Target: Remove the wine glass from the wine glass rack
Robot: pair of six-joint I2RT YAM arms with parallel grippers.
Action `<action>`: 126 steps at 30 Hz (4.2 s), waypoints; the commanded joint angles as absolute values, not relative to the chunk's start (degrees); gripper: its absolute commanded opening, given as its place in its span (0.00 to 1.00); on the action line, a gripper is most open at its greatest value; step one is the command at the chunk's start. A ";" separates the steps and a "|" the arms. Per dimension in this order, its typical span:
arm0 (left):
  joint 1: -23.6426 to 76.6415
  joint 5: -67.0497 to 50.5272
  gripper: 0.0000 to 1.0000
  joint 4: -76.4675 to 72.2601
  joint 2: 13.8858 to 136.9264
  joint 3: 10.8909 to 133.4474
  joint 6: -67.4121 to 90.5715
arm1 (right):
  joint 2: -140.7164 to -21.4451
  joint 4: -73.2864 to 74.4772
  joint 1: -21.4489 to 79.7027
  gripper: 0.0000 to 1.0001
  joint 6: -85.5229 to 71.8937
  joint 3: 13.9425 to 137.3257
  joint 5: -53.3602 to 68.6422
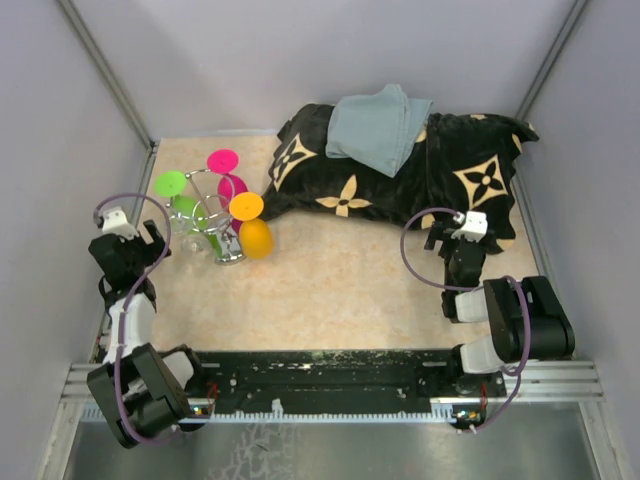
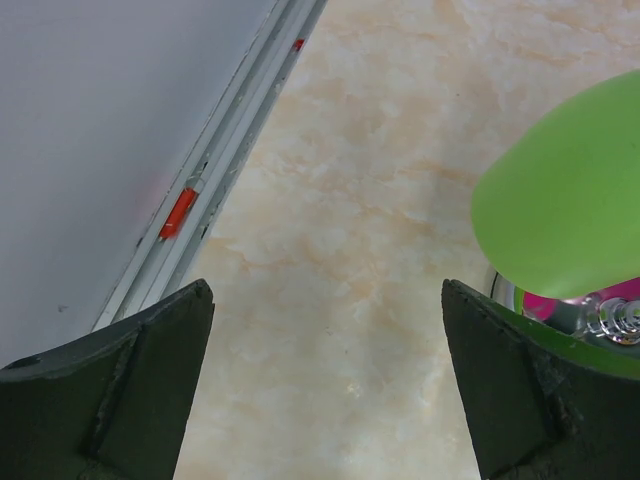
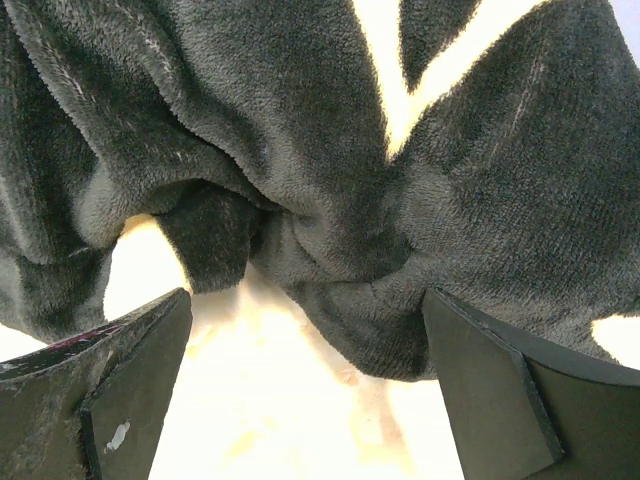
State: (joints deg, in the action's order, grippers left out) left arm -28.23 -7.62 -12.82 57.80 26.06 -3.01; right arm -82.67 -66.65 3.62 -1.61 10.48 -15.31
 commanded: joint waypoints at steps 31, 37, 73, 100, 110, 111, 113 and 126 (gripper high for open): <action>-28.21 -8.09 1.00 17.84 50.69 43.19 5.52 | -63.56 -50.74 3.34 0.98 -2.40 11.44 -5.92; -28.21 -9.51 1.00 22.71 48.70 47.48 6.43 | -55.07 -31.77 3.34 0.98 -8.82 18.80 -5.01; -37.31 -52.41 0.87 22.25 74.82 68.90 31.44 | -69.43 18.04 3.34 0.91 -17.91 60.49 7.91; -36.11 -55.98 0.64 15.38 80.05 65.70 37.87 | -67.64 16.26 3.34 0.91 -17.84 56.73 9.07; -33.89 -56.03 0.50 14.37 81.81 66.29 38.50 | -67.64 16.08 3.34 0.91 -17.84 56.62 8.94; -33.80 -55.99 0.49 14.29 82.03 66.27 38.55 | -67.64 16.16 3.34 0.91 -17.84 56.63 8.86; -33.83 -55.90 0.47 14.24 82.22 66.43 38.59 | -67.52 16.17 3.34 0.91 -17.84 56.61 8.87; -33.84 -55.02 0.43 14.34 82.04 66.37 38.36 | -67.58 16.56 3.34 0.91 -17.93 56.69 9.05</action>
